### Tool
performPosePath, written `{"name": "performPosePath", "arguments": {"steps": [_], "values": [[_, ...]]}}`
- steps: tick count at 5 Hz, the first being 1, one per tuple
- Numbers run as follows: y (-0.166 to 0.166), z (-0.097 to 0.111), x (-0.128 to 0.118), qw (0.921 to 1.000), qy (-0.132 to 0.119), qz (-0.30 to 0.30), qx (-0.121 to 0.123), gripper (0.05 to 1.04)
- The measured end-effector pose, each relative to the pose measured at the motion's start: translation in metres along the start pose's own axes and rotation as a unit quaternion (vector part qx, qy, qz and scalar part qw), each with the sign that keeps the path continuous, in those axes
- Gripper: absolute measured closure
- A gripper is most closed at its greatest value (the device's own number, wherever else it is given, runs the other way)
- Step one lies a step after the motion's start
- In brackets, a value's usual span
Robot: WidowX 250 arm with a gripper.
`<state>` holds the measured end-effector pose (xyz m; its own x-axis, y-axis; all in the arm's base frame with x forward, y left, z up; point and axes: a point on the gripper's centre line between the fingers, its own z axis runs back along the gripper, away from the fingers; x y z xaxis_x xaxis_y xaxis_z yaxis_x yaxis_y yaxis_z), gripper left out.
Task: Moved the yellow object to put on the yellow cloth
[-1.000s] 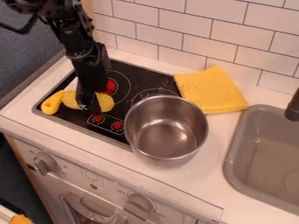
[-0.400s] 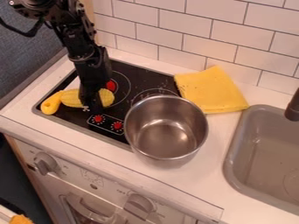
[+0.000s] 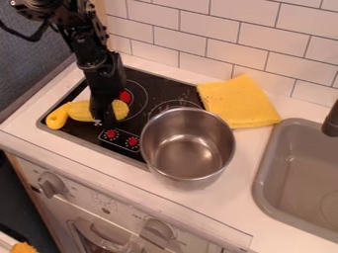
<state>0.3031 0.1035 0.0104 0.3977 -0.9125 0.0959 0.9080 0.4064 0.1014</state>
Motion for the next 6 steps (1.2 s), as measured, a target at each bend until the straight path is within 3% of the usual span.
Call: {"name": "performPosePath", "arguments": {"steps": [1,2,3,5,6], "values": [[-0.001,0.013,0.003,0.9999,-0.009,0.006,0.007,0.429],[0.004,0.039,0.009,0.999,-0.015,0.025,0.035,0.429],[0.001,0.055,0.033,0.9982,-0.026,0.024,0.048,0.429],[-0.003,0.068,0.089,0.9963,-0.062,0.022,0.055,0.429],[0.008,0.073,0.116,0.9942,-0.074,0.032,0.072,0.429]]}}
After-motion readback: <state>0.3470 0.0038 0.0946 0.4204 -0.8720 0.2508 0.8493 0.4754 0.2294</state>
